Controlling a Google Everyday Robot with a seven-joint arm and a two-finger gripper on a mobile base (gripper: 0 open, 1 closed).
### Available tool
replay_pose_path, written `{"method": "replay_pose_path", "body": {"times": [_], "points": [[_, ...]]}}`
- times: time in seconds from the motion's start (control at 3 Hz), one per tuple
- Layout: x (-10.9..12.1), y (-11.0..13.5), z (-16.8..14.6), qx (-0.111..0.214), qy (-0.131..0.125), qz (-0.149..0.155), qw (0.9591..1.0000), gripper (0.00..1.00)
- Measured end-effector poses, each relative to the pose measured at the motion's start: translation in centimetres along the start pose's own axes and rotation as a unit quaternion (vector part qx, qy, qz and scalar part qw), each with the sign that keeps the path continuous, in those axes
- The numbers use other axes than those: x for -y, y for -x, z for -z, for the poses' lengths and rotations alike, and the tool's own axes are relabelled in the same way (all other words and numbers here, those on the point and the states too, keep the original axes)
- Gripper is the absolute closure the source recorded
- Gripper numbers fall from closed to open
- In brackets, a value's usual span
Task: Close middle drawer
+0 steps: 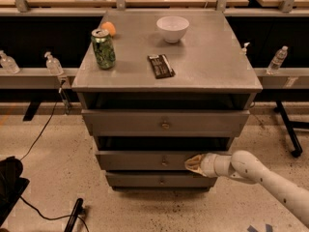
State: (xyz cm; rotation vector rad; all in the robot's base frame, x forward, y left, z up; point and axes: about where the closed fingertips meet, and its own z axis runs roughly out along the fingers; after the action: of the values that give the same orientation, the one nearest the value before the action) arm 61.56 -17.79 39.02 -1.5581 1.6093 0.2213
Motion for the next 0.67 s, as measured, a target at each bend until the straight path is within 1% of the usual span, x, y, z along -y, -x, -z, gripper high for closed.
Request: {"method": "replay_pose_path", "body": {"times": [0.33, 0.67], "points": [[0.2, -0.3, -0.1, -0.001, -0.004, -0.003, 1.0, 1.0], [1.3, -0.8, -0.4, 0.004, -0.015, -0.011, 0.9998, 1.0]]}}
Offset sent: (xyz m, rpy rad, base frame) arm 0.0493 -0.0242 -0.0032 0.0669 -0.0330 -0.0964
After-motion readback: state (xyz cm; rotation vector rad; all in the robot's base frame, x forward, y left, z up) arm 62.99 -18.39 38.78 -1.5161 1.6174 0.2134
